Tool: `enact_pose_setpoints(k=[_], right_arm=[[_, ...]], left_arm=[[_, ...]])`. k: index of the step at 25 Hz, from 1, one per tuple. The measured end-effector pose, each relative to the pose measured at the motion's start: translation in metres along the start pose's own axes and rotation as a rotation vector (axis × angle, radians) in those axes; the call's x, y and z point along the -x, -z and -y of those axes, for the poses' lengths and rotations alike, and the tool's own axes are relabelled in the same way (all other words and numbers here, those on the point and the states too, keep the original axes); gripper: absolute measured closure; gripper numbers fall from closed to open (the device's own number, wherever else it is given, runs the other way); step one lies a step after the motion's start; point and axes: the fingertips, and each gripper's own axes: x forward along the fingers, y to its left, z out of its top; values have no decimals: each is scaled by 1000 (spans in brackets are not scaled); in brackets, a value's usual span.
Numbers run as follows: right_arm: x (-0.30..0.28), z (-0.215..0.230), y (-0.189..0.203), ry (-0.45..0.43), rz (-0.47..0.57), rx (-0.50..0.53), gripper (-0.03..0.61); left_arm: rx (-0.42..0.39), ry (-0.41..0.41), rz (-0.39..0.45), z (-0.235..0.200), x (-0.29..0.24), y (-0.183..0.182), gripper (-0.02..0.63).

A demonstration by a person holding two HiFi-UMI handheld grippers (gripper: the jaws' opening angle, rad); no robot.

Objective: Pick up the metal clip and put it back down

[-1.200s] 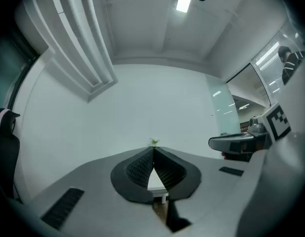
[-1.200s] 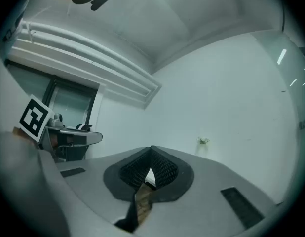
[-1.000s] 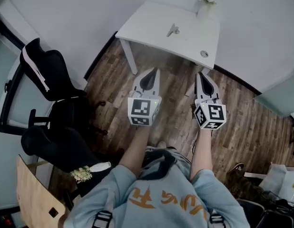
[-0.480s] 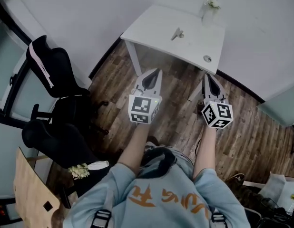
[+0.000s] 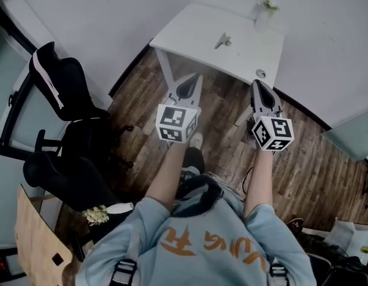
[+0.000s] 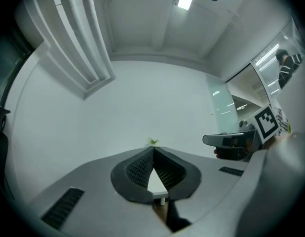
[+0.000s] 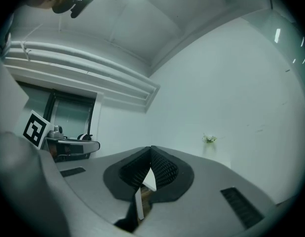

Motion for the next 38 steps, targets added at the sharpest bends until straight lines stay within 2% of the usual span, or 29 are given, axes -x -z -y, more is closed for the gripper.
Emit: enact_pose_setpoints(k=[5,10,14,17,21,24,28,32,35,38], right_arm=[[-37,21,10,10,-9,28,566],[-101,72,27,56,-11,39,566],[-177,109,41,83,-15,-15,566],[-245,123,63,80,-65,-55,566],[-337,140,76,51,-110,-60,566],[-389,165,90,73,-135,-43,566],[-413,199,122,153,-203,-28,566],[-418,225,145,187,-276,-47,566],[-426,229,163,166,-309,-86,565],[-438,224,185,104,-347,-111,565]], left_arm=[[19,27,14,-20,-46,9,589],[86,61,15,-59,-127,31,589],[80,93,-21,-98,-203,41,589],[81,116,-58,-137,-259,44,589],[114,106,-77,-194,-330,52,589],[115,104,-106,-226,-377,72,589],[169,95,-162,-251,-409,111,589],[219,101,-213,-254,-427,140,589],[233,106,-242,-253,-437,154,589],[228,107,-269,-249,-443,164,589]])
